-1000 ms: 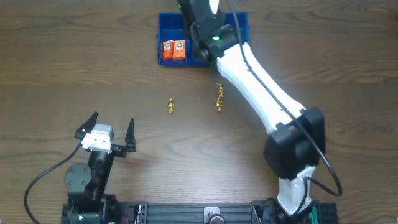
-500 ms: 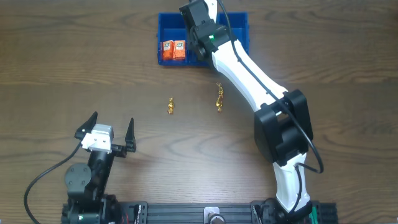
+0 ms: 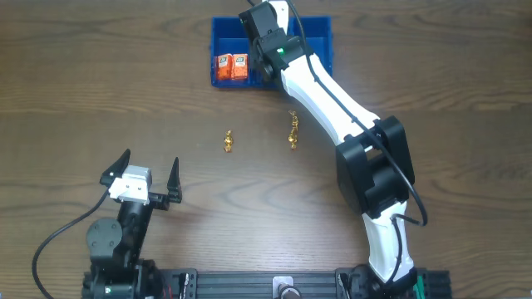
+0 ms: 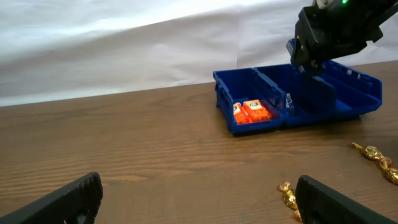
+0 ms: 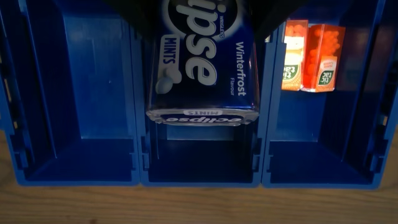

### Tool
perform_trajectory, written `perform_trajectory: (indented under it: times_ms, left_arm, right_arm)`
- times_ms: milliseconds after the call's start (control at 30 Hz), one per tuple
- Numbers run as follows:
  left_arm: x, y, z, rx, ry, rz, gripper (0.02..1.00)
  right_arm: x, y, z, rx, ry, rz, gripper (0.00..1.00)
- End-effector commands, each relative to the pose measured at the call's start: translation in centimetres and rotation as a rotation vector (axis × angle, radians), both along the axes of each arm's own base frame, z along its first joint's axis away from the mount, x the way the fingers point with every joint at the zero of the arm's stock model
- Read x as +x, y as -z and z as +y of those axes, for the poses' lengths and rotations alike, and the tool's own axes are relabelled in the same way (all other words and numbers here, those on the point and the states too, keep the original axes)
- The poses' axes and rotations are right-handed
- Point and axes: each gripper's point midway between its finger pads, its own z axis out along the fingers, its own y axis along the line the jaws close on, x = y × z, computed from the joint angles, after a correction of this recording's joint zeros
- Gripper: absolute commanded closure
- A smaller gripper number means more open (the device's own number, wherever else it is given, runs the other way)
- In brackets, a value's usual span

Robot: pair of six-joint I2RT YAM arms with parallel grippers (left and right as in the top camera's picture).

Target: Sort Candies Into Trays

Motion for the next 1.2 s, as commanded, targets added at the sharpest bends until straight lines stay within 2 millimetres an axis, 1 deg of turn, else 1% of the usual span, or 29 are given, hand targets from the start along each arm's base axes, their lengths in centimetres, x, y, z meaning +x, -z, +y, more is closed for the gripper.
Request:
perform_trajectory:
  times_ms: [33, 367, 467, 533, 600, 700, 733, 867, 967, 1067, 1200]
  left_arm:
    - [-0.1, 1.8, -0.4, 0.009, 0.021, 0.048, 0.025]
    - [-0.1, 1.8, -0.4, 0.009, 0.022, 0.048, 0.025]
    - [-0.1, 1.8, -0.4, 0.009, 0.022, 0.048, 0.023]
    - [-0.1, 1.8, -0.4, 0.009, 0.021, 0.048, 0.023]
    - [-0.1, 1.8, -0.4, 0.009, 0.022, 0.048, 0.023]
    - [-0.1, 1.8, -0.4, 0.009, 0.022, 0.048, 0.023]
    - [-0.1, 1.8, -0.4, 0.009, 0.022, 0.048, 0.023]
    - [-0.1, 1.8, -0.4, 0.009, 0.022, 0.048, 0.023]
    - [-0.1, 1.8, -0.4, 0.009, 0.022, 0.048, 0.025]
    - [-0.1, 1.8, -0.4, 0.009, 0.022, 0.048, 0.023]
    - [-0.1, 1.8, -0.4, 0.009, 0.021, 0.048, 0.023]
  right_arm:
    - [0.4, 1.2, -0.3, -0.004, 0.017, 0.009, 0.638]
    - [0.8, 1.1, -0.4, 0.002, 0.021, -0.004, 0.632]
    - [0.9, 1.2, -0.4, 0.003, 0.022, -0.006, 0.549]
    - [0.9, 1.2, -0.4, 0.003, 0.022, -0.007, 0.435]
    - [0.9, 1.1, -0.3, 0.005, 0.022, -0.009, 0.246]
    - [0.9, 1.1, -0.4, 0.001, 0.024, -0.010, 0.023]
    - [1.0, 1.1, -0.5, -0.002, 0.027, -0.011, 0.001]
    - [0.7, 1.2, -0.7, -0.010, 0.028, -0.001, 0.001]
    - [0.3, 0.6, -0.8, -0.014, 0.028, 0.005, 0.003]
    - [-0.1, -1.2, -0.6, -0.002, 0.020, -0.016, 0.001]
    - [-1.2, -4.7, -0.3, 0.017, 0.009, -0.053, 0.001]
